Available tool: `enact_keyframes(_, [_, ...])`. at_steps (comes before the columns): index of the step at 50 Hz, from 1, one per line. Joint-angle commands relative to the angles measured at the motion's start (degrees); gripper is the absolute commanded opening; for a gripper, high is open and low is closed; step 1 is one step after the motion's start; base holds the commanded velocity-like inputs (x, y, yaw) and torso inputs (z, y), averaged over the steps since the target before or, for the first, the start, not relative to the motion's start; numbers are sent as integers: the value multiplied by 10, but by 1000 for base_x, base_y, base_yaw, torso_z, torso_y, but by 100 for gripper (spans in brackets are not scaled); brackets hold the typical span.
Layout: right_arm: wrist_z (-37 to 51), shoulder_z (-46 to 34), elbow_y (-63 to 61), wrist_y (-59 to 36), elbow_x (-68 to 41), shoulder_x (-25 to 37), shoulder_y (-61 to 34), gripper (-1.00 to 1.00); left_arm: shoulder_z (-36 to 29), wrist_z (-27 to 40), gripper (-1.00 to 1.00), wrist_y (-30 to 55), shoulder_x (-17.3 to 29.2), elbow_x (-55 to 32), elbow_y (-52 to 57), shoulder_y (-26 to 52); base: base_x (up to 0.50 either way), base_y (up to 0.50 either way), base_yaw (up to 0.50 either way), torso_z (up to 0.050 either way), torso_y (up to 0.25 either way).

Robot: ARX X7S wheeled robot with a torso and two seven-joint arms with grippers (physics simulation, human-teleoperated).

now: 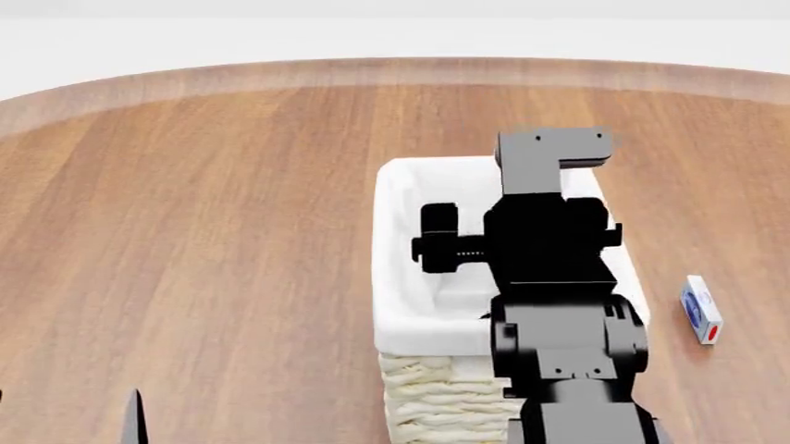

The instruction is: Pick up the alphabet soup and put it in the basket.

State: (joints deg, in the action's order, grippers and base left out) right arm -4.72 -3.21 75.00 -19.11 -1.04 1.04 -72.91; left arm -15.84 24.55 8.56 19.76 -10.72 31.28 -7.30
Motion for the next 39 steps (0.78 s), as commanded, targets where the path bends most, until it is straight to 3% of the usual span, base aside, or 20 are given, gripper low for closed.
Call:
enact_keyframes(1, [-21,40,0,222,-14,-5,-10,100,-2,1,100,-1,1,-1,-3,2,0,0,0,0,0])
enact_keyframes(21, [-30,28,-3,228,-23,3,-95,100,-6,5,100,2,4,-2,-1,3,0,0,0,0,0])
enact_keyframes(29, [-19,21,-470,-12,-39,28,88,100,-7,7,100,2,5,-3,-2,4,0,0,0,0,0])
enact_keyframes(39, [-13,49,-755,-152,-88,55,210,100,-8,9,100,5,7,-3,6,3,0,0,0,0,0])
